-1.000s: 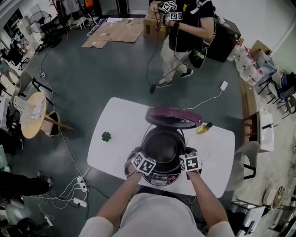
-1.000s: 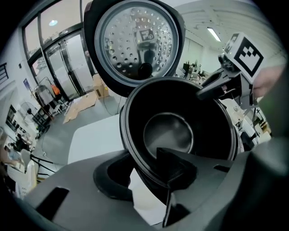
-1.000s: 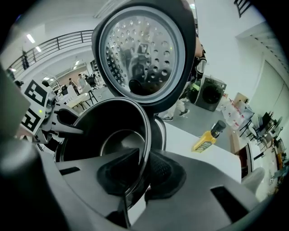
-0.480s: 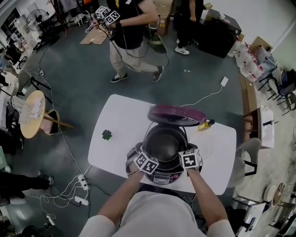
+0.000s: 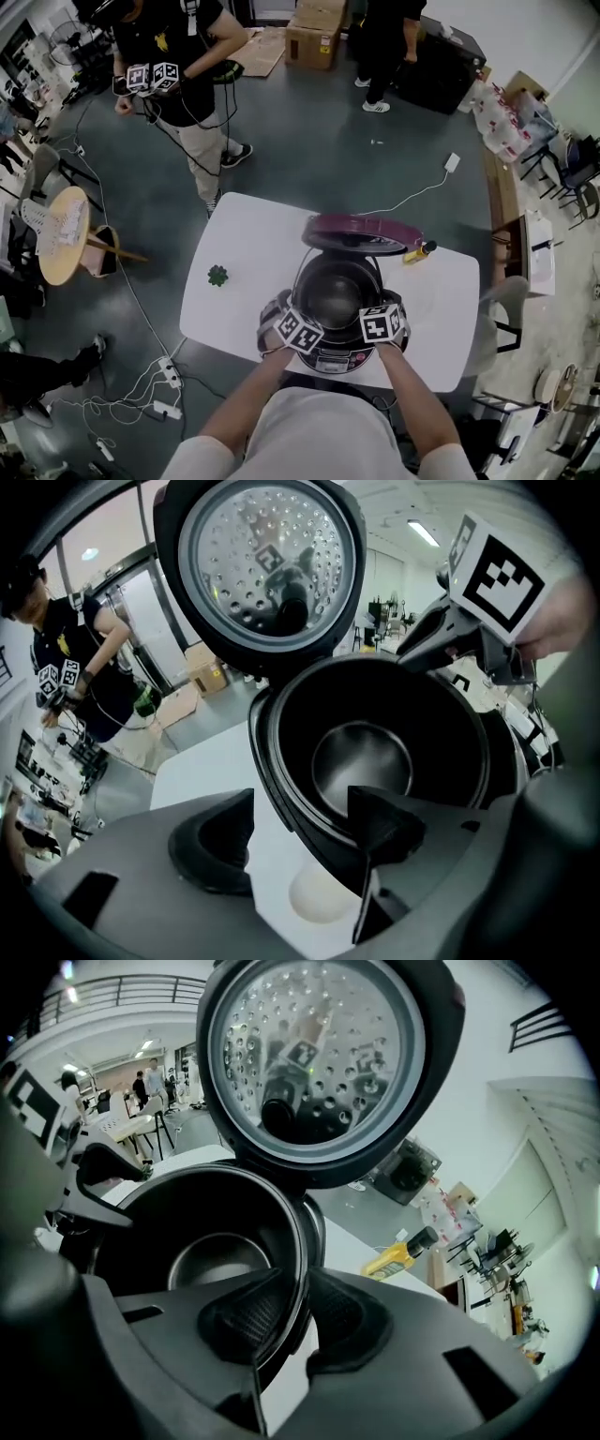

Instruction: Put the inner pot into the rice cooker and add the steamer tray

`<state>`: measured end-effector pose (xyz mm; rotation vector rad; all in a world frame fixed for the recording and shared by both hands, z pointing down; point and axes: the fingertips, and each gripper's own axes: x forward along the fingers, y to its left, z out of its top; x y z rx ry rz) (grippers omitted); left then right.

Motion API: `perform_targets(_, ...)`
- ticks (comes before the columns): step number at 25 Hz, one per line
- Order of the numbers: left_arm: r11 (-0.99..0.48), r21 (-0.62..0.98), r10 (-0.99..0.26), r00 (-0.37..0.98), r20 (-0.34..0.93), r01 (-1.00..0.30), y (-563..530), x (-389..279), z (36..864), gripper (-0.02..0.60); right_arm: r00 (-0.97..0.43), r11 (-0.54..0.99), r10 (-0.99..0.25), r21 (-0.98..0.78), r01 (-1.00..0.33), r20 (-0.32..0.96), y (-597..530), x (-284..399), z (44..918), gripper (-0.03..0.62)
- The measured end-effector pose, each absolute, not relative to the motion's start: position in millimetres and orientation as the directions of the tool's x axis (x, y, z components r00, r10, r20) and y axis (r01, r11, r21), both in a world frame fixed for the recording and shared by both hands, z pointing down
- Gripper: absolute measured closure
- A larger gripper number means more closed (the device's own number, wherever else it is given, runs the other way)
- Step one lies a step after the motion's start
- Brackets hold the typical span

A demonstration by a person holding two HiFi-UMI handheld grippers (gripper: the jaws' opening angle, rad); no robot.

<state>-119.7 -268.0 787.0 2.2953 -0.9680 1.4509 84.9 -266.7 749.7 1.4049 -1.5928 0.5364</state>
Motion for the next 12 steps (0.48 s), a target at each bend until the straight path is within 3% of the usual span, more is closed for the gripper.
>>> perform_targets(5, -0.745, -0.096, -0.388, 0.311, 0.868, -0.66, -265.3, -120.2, 783.2, 0.236, 0.051, 0.267, -0.541, 0.229, -0.936, 0.839, -260.9, 79.9, 749.5, 0.43)
perform_targets(12, -0.754, -0.032, -0.376, 0.39, 0.84, -0.656, -260.6, -118.1, 762.0, 0.247, 0.024, 0.242, -0.591, 0.205, -0.948, 0.807, -254.4, 73.8, 733.0, 0.431)
